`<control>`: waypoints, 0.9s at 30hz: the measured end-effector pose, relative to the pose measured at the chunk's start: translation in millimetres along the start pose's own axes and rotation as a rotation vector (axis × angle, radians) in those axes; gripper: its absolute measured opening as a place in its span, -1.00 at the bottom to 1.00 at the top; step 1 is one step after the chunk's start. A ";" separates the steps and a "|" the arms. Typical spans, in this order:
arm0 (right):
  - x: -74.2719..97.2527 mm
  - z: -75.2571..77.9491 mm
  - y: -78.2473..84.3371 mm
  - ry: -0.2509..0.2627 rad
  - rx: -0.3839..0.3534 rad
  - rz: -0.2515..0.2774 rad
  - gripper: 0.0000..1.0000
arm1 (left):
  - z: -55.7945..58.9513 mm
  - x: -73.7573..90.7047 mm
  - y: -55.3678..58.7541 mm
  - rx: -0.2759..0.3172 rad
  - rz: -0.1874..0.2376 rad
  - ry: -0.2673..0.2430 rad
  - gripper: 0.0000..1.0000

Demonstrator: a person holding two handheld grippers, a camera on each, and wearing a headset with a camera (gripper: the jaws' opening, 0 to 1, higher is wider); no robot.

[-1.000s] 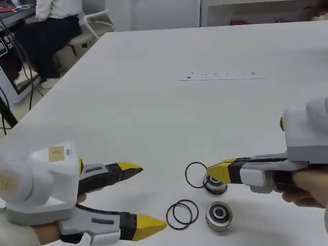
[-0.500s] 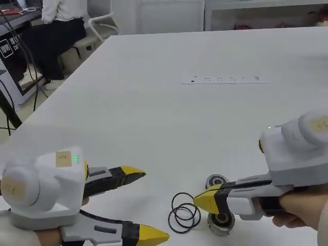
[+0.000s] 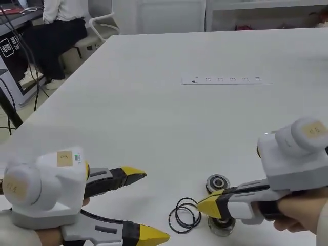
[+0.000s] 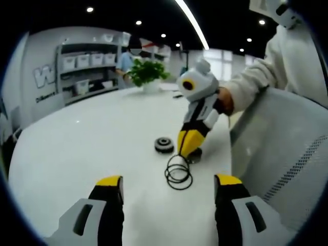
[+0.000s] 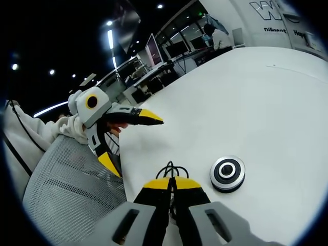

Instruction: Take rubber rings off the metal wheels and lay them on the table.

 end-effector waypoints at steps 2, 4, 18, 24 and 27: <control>1.0 2.7 0.1 0.010 -0.005 0.003 -1.00 | -0.1 0.0 0.1 0.000 0.000 0.001 0.47; 1.7 4.6 0.2 0.021 -0.017 0.004 -1.00 | -0.2 0.0 0.5 0.001 -0.001 0.001 0.47; 8.9 10.6 -6.6 0.057 -0.019 0.037 -0.93 | -0.5 0.3 1.2 0.003 -0.004 -0.001 0.46; 19.2 19.2 -14.3 0.086 -0.017 0.080 -0.92 | -0.6 0.3 0.9 0.006 -0.002 -0.002 0.46; 23.6 23.7 -16.3 0.098 -0.020 0.096 -0.90 | -0.5 0.1 0.5 0.009 0.000 0.000 0.46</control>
Point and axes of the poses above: the centre of the closed fingertips' face, and the gripper's own axes: x roughly backward along the fingers, z roughly to its right, y roughly out of its underside, the point moved 3 cm from there along x, roughly backward along the fingers, and after that the axes turned 5 degrees about x, right-handed, at the moved point
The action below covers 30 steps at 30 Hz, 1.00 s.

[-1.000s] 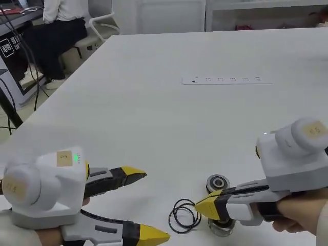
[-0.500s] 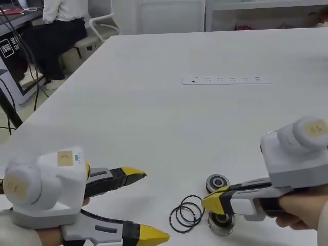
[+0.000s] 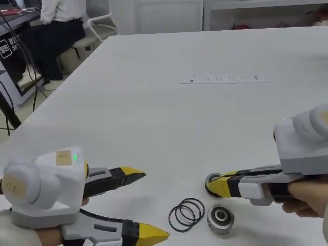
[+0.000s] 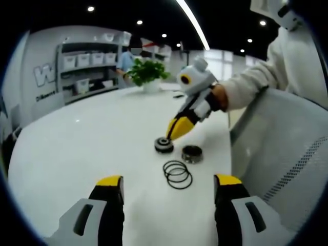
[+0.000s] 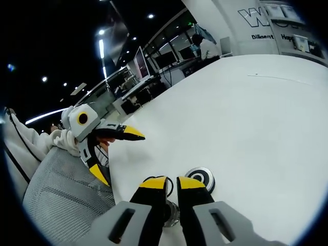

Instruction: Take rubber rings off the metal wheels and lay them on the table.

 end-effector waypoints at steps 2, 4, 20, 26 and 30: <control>3.3 4.8 -1.7 0.018 0.017 0.012 -0.88 | 0.1 -0.1 0.5 0.003 -0.002 0.001 0.45; 6.4 9.5 -2.6 0.032 0.036 0.023 -0.84 | -0.2 0.0 0.1 0.006 0.000 -0.001 0.44; 14.8 30.5 14.5 0.079 0.130 -0.024 -0.59 | -11.4 1.1 -25.4 0.054 0.097 -0.010 0.30; 13.5 31.2 16.5 0.079 0.149 -0.036 -0.57 | -8.4 -1.1 -36.0 0.015 0.081 0.009 0.28; 12.4 31.0 15.2 0.076 0.158 -0.032 -0.56 | -14.3 -5.9 -47.8 -0.051 0.051 0.005 0.23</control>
Point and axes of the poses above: the centre of the closed fingertips' face, and the gripper's own axes: x roughly backward along the fingers, z roughly to its right, y roughly out of its underside, the point moved 3 cm from there along x, roughly backward along the fingers, and after that the axes turned 5 degrees about x, right-handed, at the moved point
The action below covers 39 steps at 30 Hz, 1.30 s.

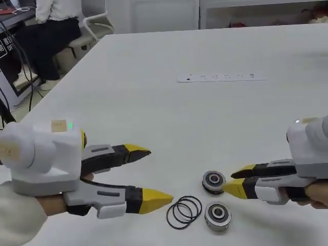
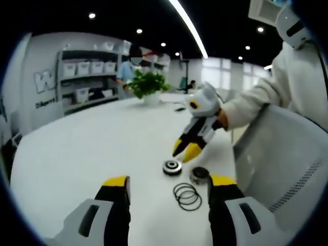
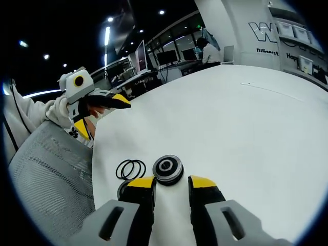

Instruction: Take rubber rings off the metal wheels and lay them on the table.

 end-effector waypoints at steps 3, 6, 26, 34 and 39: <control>-2.0 -0.9 1.2 -0.005 0.010 -0.007 -0.56 | -4.4 -7.9 -3.5 -0.055 -0.041 0.015 0.17; -5.1 -2.4 3.3 -0.010 0.022 -0.017 -0.55 | -7.6 -18.6 -17.5 -0.063 -0.030 0.033 0.13; -10.2 -3.0 7.1 -0.005 0.104 -0.038 -0.63 | -7.4 -93.5 -26.7 -0.098 -0.053 0.108 -0.23; -10.7 -1.4 7.8 -0.001 0.112 -0.040 -0.67 | -4.0 -105.0 -17.7 -0.111 -0.065 0.093 -0.37; -10.3 -0.4 8.3 -0.001 0.109 -0.040 -0.69 | 2.4 -109.2 -5.3 -0.113 -0.093 0.099 -0.43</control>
Point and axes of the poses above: the centre of the closed fingertips' face, and the gripper's own axes: x roughly backward along the fingers, z roughly to its right, y roughly out of its underside, the point moved 3 cm from there along x, roughly backward along the fingers, and after that the axes turned 5 degrees about x, right-handed, at the moved point
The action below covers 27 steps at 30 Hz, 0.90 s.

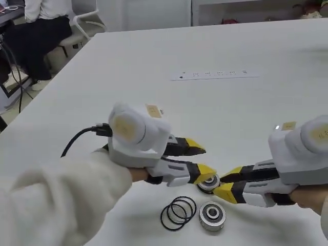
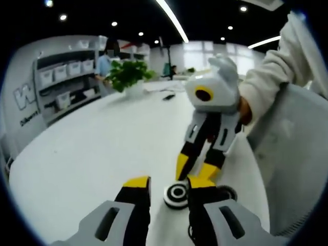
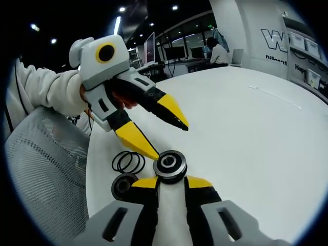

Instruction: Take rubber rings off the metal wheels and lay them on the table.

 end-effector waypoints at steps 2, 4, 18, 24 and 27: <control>-0.1 -0.6 0.0 -0.003 0.002 -0.001 -0.71 | 3.1 -2.0 4.8 0.000 -0.011 0.009 -0.45; 0.0 -0.3 0.1 -0.002 0.006 -0.001 -0.71 | 4.8 -3.7 9.9 -0.003 -0.027 0.011 -0.46; -0.5 1.6 3.3 0.004 0.029 -0.013 -0.82 | 8.6 -6.7 21.1 0.018 -0.051 0.029 -0.68; 0.3 3.4 2.8 0.014 0.043 -0.011 -0.94 | 8.4 -6.5 21.6 0.044 -0.050 0.021 -0.68; 0.5 4.2 2.5 0.019 0.045 -0.011 -0.96 | 8.5 -3.9 21.3 0.049 -0.051 0.017 -0.71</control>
Point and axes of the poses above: the centre of the closed fingertips' face, and the gripper's own axes: x roughly backward along the fingers, z roughly to its right, y roughly out of its underside, the point moved 3 cm from there along x, roughly backward along the fingers, and after that the axes turned 5 degrees about x, right-handed, at the moved point
